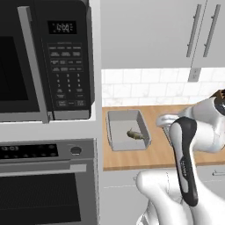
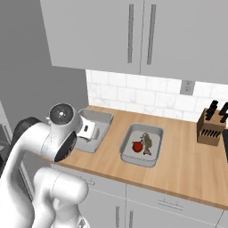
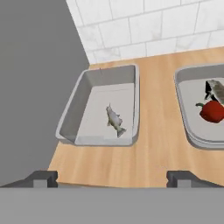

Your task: Place one bell pepper and one fish in each tupperware on the nearby counter, to pack two identical lunches.

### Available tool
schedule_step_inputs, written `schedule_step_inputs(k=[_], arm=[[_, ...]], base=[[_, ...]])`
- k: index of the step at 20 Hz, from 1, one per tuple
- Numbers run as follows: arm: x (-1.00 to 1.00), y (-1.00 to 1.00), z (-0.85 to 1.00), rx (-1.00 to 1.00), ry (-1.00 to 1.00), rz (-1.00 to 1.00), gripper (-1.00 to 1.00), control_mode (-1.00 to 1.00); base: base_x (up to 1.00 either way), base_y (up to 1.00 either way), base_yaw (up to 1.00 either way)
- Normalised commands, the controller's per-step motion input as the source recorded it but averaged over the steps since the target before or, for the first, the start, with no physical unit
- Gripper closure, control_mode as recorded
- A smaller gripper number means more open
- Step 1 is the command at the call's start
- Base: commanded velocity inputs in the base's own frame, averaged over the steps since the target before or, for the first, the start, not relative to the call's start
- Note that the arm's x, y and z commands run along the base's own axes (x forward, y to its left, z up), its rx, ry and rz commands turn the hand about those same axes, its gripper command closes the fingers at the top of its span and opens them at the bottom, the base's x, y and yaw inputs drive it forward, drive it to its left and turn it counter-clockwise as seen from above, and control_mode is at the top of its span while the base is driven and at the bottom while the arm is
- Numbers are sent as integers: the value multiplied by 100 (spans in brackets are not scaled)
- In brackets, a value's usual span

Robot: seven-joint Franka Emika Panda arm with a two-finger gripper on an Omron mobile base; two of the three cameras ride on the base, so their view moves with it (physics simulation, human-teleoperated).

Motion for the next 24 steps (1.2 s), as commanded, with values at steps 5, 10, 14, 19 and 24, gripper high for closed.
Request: schedule_step_inputs(k=[5,10,14,19,24], arm=[[-100,-2,43,0,-2,-6,-100,-100],[-85,27,13,-3,-21,-1,-100,-100],[-28,57,9,-5,-14,0,-100,-100],[-11,16,25,-9,-1,-7,-100,-100],[-6,19,20,-13,0,-12,-100,-100]], base=[[0,0,0],[0,0,0],[0,0,0],[0,0,0],[0,0,0]])
